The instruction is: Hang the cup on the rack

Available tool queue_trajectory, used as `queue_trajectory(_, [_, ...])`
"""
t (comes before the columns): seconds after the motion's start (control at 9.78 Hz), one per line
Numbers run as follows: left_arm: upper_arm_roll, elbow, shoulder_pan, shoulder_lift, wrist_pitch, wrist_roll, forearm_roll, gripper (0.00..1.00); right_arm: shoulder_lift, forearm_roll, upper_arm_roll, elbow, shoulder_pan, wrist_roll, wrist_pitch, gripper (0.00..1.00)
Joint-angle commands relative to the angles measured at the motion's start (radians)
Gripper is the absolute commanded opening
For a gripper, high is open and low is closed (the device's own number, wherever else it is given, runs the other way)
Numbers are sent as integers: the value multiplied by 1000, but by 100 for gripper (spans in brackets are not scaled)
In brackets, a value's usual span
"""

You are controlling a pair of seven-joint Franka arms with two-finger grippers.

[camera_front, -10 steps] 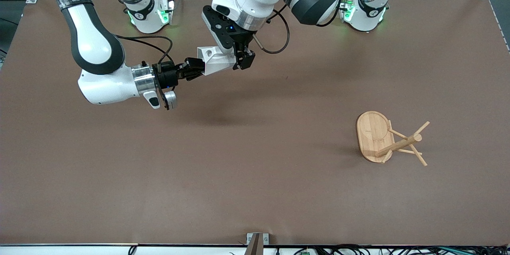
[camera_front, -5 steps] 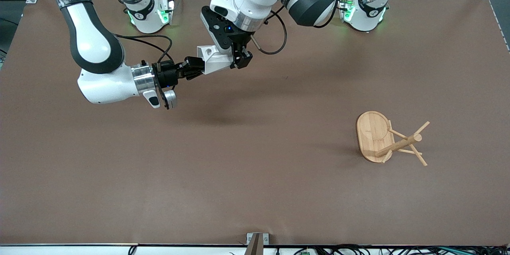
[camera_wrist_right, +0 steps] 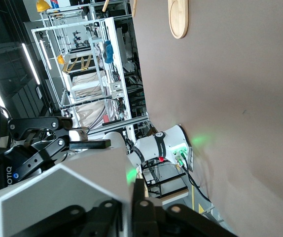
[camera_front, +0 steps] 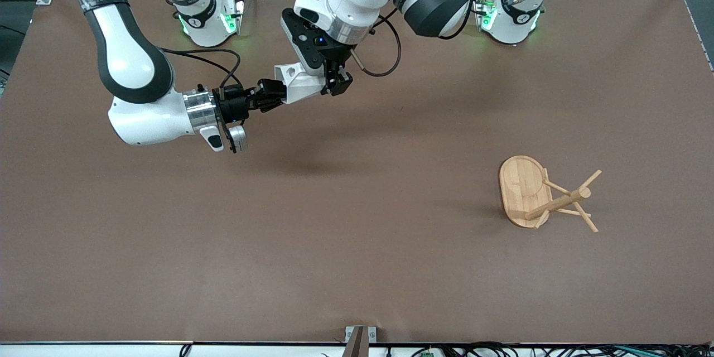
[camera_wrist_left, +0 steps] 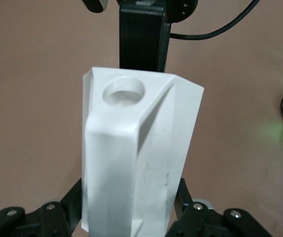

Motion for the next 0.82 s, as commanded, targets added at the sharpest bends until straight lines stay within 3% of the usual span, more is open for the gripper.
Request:
queue_trajectory(0.0, [1, -11, -2, 21, 10, 38, 0, 0, -43, 0, 3, -25, -18, 7, 8, 100])
queue_trajectory(0.31, [1, -11, -1, 21, 10, 50, 0, 0, -47, -274, -34, 54, -62, 102, 14, 100])
queue_trajectory(0.61, [1, -11, 4, 21, 10, 58, 2, 0, -54, -501, -134, 131, -62, 278, 11, 100])
queue_trajectory(0.72, [1, -9, 5, 21, 10, 58, 2, 0, -56, -637, -170, 183, -62, 365, 12, 100])
